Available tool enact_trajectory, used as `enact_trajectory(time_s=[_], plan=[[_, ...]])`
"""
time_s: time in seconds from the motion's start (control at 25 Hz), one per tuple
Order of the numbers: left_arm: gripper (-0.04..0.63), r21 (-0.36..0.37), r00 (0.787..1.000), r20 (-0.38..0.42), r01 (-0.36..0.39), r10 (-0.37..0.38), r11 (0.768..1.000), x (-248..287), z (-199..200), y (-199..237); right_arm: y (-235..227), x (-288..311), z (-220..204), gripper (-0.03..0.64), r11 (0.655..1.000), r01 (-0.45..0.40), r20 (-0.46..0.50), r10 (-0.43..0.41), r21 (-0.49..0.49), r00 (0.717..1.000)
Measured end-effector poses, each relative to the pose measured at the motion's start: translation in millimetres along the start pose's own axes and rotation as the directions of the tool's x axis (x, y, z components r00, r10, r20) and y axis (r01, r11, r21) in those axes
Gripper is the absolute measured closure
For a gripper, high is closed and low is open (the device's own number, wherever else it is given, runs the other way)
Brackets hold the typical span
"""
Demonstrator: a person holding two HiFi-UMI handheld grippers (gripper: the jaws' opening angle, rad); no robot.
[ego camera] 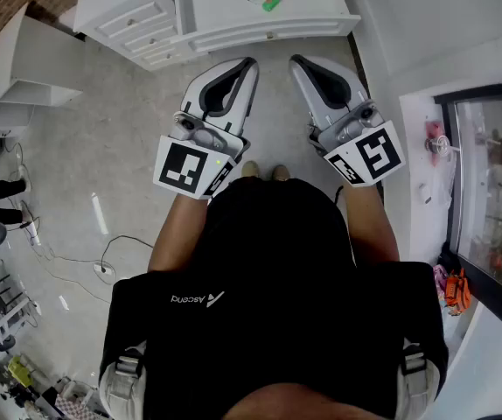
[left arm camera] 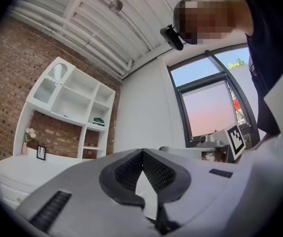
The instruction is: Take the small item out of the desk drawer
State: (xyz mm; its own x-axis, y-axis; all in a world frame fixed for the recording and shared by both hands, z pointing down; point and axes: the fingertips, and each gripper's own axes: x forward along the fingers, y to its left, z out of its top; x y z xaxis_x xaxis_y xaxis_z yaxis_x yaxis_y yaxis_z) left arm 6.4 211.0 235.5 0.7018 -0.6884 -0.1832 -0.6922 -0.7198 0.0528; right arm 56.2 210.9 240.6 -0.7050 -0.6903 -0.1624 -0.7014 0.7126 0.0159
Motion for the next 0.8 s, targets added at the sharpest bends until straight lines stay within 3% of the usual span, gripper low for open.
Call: enact_trajectory(time_s=[0.4,0.8], plan=[[0.597,-0.005,1.000,0.001,0.001,-0.001,1.000,-18.1,3.1,28.6,11.2,25.2,-4.2,0.615,1.000,0.014,0.011,-0.014,0.021,1.000],[0.597,-0.009,1.000,0.007,0.010,-0.010,1.000,-26.7,0.7,73.9,11.0,57.4,-11.5,0.615,0.999,0.037,-0.014,-0.037,-0.018,0.999]])
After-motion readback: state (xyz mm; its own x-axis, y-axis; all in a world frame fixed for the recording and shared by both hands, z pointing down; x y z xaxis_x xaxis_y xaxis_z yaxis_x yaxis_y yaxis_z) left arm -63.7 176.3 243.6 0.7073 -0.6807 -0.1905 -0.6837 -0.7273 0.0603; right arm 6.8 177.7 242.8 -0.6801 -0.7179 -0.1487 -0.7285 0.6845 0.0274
